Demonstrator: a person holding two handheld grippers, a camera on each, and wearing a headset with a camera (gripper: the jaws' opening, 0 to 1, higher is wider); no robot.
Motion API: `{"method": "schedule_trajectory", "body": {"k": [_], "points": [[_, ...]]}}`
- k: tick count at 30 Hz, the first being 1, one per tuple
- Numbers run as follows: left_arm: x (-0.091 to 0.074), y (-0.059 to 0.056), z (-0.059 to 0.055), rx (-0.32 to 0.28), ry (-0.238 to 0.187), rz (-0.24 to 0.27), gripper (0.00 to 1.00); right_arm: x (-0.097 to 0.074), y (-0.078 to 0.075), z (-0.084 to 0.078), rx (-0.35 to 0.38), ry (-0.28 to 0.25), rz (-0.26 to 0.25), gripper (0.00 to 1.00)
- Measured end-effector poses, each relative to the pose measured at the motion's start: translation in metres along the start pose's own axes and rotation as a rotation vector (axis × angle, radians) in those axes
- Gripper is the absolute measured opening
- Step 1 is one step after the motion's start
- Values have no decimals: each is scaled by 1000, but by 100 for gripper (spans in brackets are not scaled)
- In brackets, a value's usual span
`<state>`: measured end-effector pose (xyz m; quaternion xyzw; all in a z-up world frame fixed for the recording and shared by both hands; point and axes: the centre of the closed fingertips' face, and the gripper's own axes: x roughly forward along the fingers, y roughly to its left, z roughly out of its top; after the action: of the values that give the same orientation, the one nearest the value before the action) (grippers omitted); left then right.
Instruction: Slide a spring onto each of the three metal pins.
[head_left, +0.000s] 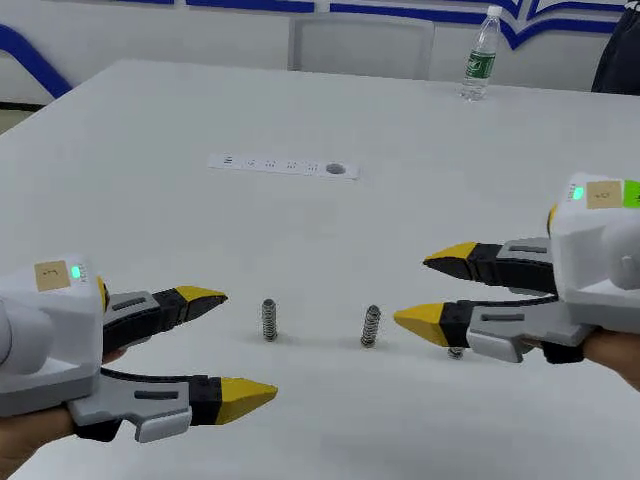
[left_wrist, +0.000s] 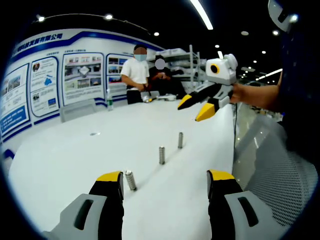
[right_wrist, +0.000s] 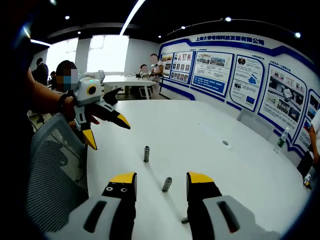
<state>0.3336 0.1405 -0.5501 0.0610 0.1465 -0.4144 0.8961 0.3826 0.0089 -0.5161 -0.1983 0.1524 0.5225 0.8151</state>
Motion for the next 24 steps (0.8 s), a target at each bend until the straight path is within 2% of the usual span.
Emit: {"method": "schedule_trajectory", "body": {"k": [11,24], "points": [[0,2,-5,3,14,10,71,-31,-21,-41,47,21,-65,46],[-2,7,-13,-10,19,29,74,-48,-18,-77,113,36,-75,54]]}}
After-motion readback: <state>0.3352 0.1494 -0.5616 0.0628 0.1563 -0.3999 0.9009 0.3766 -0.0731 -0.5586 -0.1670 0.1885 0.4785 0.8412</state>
